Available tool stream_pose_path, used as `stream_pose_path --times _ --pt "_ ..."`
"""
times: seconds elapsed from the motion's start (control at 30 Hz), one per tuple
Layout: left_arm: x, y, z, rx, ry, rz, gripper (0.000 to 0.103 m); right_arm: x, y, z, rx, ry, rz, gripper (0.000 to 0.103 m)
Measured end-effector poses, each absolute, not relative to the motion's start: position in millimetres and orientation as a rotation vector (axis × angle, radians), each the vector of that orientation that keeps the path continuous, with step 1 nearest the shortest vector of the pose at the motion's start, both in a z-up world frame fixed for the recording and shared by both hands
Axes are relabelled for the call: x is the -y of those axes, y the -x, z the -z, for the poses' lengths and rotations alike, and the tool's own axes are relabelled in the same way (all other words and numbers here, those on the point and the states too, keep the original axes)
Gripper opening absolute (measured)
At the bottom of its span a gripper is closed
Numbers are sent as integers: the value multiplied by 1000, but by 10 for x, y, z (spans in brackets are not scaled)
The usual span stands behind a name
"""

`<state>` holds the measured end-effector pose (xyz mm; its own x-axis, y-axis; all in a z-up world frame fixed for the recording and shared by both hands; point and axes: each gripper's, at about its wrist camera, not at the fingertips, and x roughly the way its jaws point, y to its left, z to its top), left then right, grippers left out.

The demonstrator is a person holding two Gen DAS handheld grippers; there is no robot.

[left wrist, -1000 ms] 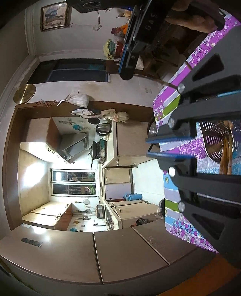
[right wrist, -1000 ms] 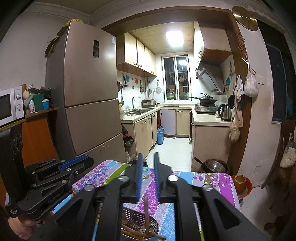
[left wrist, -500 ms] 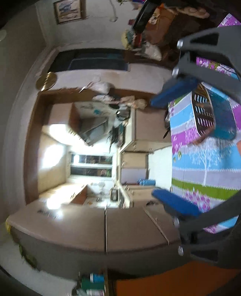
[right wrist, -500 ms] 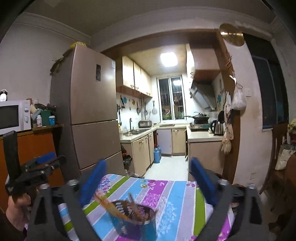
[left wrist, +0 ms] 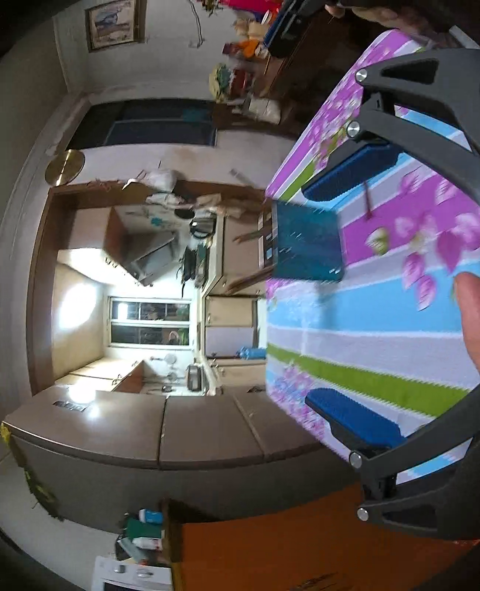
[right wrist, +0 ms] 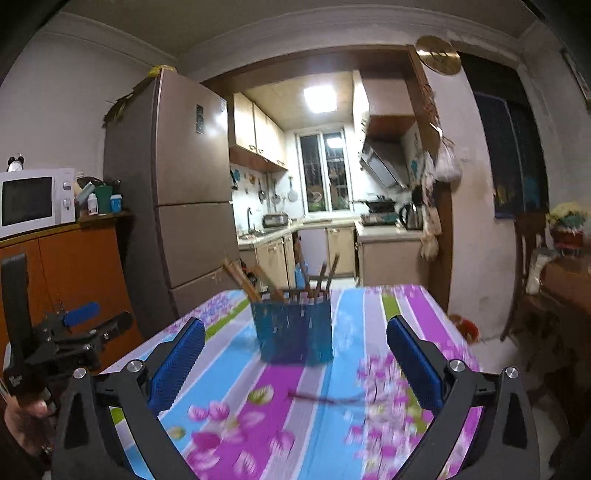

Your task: Organize utensils

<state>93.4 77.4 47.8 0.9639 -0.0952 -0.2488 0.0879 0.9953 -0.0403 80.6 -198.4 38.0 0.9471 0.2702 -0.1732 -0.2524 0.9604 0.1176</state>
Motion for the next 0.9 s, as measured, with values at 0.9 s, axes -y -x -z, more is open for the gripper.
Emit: stream_pose_path --times 0.9 --pt "-609 82 -252 -181 -32 85 98 1787 188 -134 -151 -57 -235 98"
